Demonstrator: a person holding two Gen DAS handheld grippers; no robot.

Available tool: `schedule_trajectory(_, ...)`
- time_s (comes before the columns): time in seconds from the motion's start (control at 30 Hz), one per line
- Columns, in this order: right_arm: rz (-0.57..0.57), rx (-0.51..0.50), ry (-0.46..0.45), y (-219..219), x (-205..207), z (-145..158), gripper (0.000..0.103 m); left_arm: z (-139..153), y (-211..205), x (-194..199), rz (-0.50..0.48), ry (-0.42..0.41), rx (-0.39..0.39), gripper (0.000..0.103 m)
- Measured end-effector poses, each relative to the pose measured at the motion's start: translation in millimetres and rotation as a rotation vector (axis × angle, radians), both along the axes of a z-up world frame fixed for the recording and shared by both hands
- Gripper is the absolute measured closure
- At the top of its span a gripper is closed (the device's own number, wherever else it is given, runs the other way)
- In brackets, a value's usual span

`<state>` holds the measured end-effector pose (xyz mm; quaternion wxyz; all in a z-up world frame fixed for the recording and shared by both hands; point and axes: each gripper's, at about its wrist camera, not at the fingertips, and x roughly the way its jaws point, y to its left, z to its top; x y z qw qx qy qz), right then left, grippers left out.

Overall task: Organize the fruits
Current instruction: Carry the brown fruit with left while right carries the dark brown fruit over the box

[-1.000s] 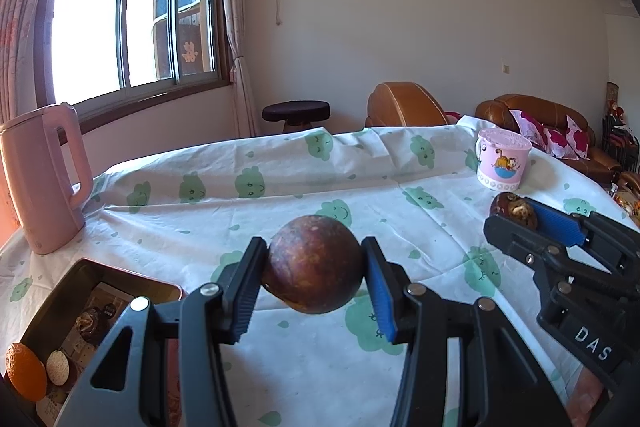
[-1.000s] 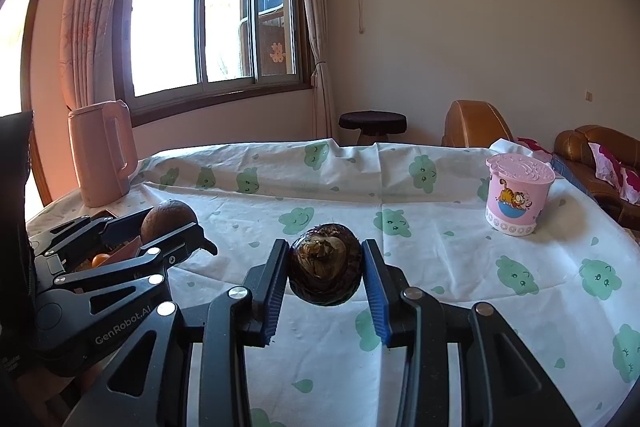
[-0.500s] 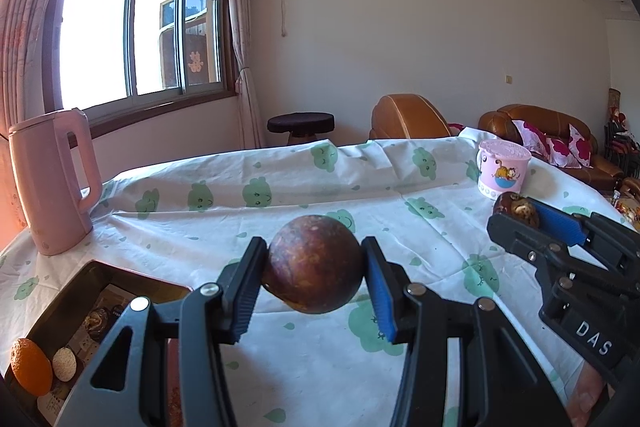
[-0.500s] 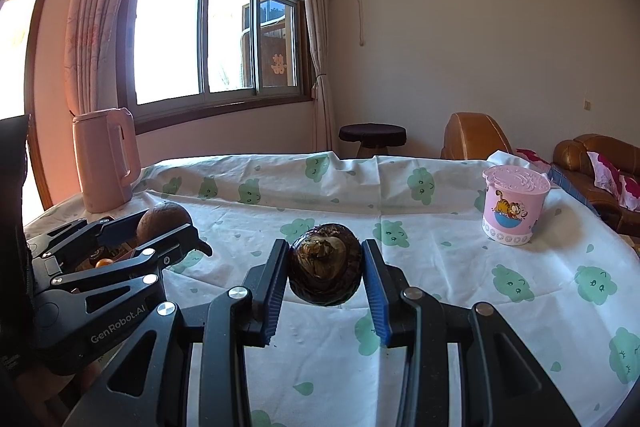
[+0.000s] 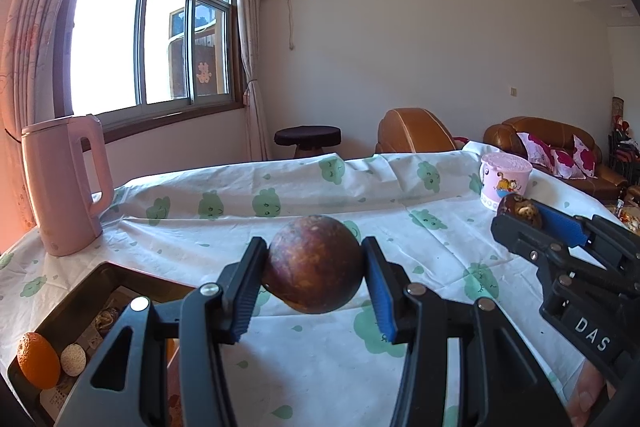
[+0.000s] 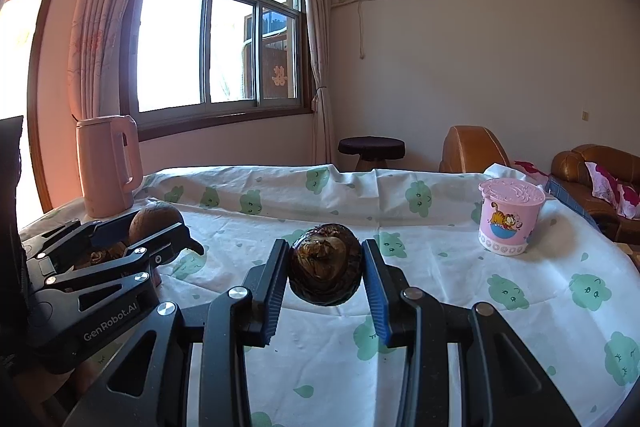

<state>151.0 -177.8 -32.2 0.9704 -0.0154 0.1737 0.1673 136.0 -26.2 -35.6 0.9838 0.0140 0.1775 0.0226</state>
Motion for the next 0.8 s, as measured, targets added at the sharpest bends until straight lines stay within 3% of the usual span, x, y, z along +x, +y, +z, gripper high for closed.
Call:
schedule_trajectory(0.47,0.013,-0.022,-0.022,7,-7,2,0.064,2,14,-25,0.017,-0.025,-0.012,0.053)
schedule_trajectory(0.8,0.124,-0.021,-0.007,44,-22,2,0.064,2,45,-54,0.056,-0.022,-0.017,0.053)
